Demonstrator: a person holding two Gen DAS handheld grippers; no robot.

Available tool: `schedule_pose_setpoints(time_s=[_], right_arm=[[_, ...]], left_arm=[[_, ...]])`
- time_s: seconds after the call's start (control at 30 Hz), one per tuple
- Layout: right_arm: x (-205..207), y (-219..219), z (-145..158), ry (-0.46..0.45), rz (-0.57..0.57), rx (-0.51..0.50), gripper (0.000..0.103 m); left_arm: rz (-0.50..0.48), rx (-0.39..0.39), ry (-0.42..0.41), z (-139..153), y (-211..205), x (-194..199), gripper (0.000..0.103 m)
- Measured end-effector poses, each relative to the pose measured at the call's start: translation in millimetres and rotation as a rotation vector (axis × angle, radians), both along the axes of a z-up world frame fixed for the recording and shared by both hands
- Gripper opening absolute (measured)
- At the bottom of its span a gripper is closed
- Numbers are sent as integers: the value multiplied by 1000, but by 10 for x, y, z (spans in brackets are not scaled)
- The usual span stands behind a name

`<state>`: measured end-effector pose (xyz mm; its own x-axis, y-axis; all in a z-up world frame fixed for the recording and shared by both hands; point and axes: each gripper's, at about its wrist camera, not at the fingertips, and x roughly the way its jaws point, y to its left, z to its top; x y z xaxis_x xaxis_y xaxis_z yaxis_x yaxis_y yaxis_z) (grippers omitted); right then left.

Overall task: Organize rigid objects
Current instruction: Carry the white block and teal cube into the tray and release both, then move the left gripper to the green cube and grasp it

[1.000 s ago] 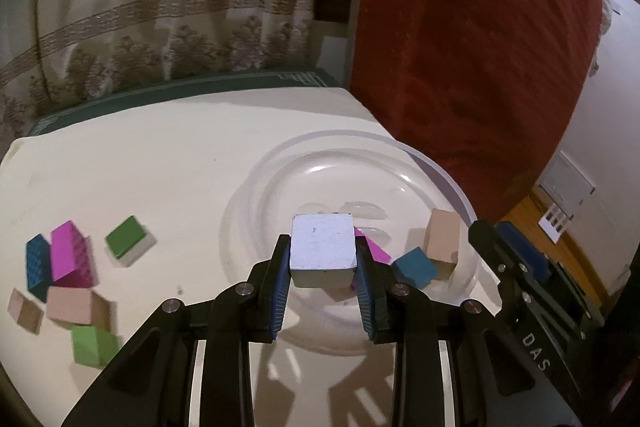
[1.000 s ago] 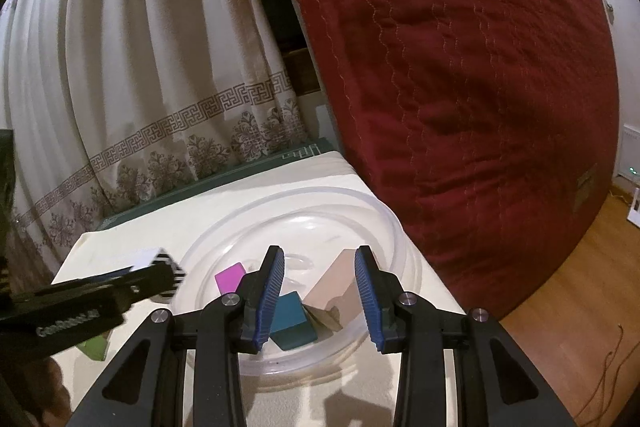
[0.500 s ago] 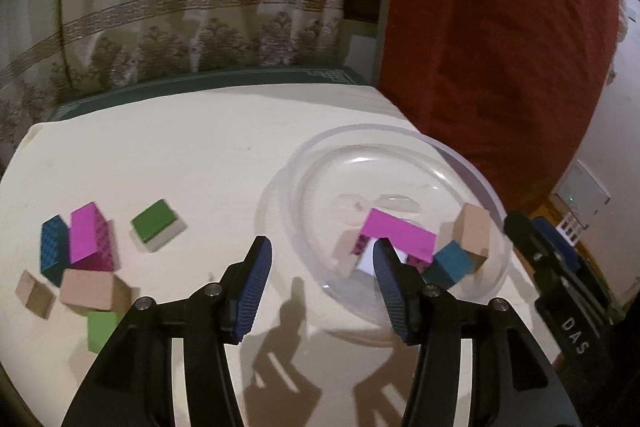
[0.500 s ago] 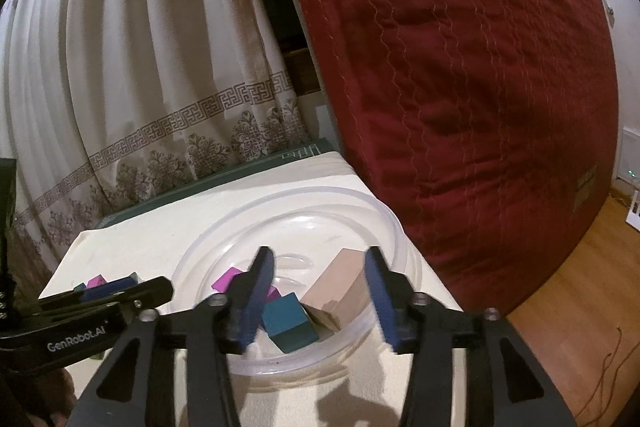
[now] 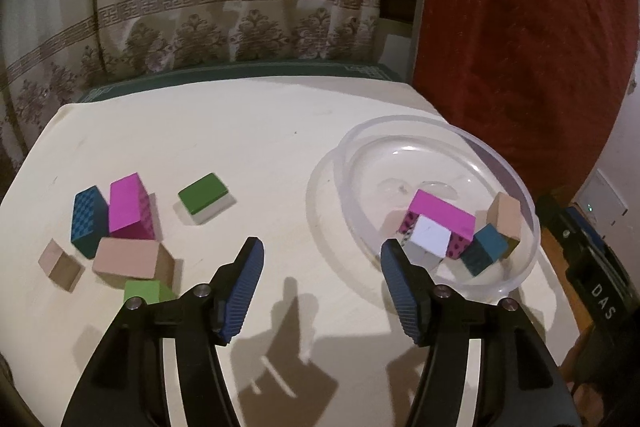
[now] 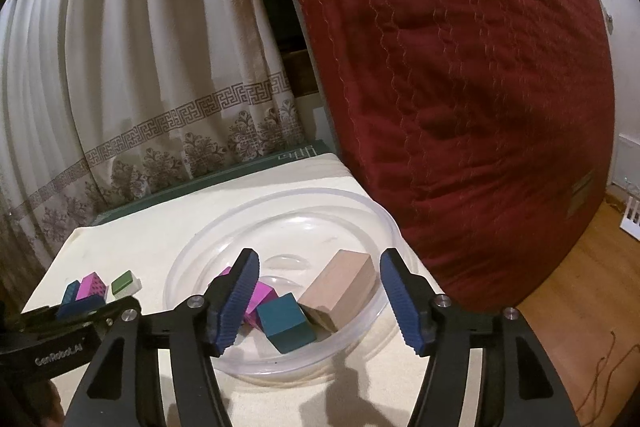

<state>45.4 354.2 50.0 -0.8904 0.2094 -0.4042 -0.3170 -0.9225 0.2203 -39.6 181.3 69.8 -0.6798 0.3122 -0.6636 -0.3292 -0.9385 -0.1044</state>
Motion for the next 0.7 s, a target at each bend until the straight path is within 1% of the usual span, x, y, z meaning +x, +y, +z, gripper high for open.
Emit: schedule_pose_setpoints(time_s=[0.3, 0.4, 0.5, 0.57, 0.7], right_arm=[[-2, -23, 7, -2, -7, 23, 70], [0, -19, 9, -2, -10, 27, 72], [3, -29, 10, -2, -12, 32, 74], [-2, -41, 16, -1, -13, 37, 79], [6, -57, 25, 5, -14, 49, 81]], left_arm=[[61, 10, 19, 42, -267, 40, 62], [83, 2, 30, 45, -372, 70, 62], [107, 2, 29, 31, -495, 95, 62], [124, 5, 24, 18, -565, 107, 62], [161, 6, 24, -22, -735, 133, 62]])
